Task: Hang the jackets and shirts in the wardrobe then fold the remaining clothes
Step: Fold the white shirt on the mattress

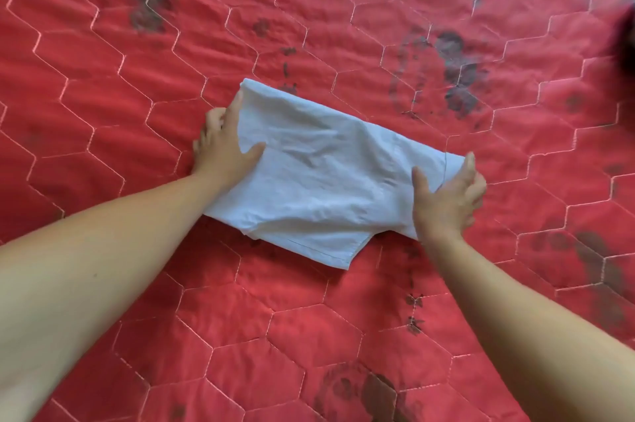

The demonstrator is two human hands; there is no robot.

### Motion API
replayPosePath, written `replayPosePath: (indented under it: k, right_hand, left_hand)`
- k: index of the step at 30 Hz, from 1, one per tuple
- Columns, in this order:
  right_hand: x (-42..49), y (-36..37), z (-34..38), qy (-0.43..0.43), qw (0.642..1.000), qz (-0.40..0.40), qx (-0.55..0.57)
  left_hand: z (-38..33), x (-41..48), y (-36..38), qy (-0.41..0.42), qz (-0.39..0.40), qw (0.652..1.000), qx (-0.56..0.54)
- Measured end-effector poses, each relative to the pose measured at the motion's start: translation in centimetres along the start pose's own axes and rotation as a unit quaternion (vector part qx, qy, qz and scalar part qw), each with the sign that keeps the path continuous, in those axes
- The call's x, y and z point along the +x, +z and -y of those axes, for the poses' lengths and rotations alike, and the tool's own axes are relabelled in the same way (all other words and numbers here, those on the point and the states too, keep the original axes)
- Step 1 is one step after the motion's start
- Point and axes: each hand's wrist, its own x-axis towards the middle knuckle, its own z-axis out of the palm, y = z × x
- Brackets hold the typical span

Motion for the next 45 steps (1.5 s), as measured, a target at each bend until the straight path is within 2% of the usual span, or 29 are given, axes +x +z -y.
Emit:
replayPosePath:
  k: [1,2,4,7,9,10,13,17,20,24,35,45]
  right_hand:
    - [-0.4,-0.1,-0.1,0.105,0.99,0.009,0.099]
    - [-0.7,-0.2,0.1,0.187,0.964,0.018,0.188]
    - [-0.5,-0.2,0.2,0.288,0.913,0.049,0.285]
    - [0.7,-0.4,0.3,0.333,0.869,0.154,0.332]
    - [1.0,-0.9,0.4,0.332,0.84,0.227,0.365]
    - [1.0,-1.2,0.5,0.319,0.836,0.25,0.37]
    - [0.4,-1.6,0.6,0.253,0.866,0.243,0.357]
    - [-1.3,-3.2,2.3,0.138,0.9,0.235,0.339]
    - [-2.7,-5.3,5.0,0.02,0.936,0.227,0.269]
    - [-2.8,-9.4,9.2,-0.028,0.966,0.171,0.193]
    - [-5.9,-31.3,25.4,-0.119,0.983,0.096,0.101]
    - [-12.2,-52.2,38.0,-0.166,0.97,0.07,0.167]
  left_hand:
    - [0.0,-0.2,-0.4,-0.022,-0.01,0.999,-0.046]
    - [-0.1,-0.1,-0.8,-0.044,-0.012,0.995,-0.086]
    - [0.0,0.4,-1.5,-0.094,-0.001,0.985,-0.147]
    - [0.0,1.1,-2.6,-0.151,0.055,0.971,-0.18]
    - [0.2,1.0,-3.1,-0.171,0.118,0.951,-0.231]
    - [0.3,0.8,-3.2,-0.178,0.138,0.939,-0.26]
    - [0.4,-0.6,-3.5,-0.193,0.159,0.922,-0.297]
    - [-0.5,-2.2,-4.6,-0.158,0.178,0.915,-0.327]
    - [-2.8,-3.5,-6.9,-0.114,0.168,0.929,-0.308]
    - [-7.5,-5.7,-11.1,-0.039,0.13,0.956,-0.261]
    - [-23.8,-11.8,-30.8,0.069,0.101,0.963,-0.24]
    - [-34.9,-17.2,-52.0,0.147,0.046,0.97,-0.187]
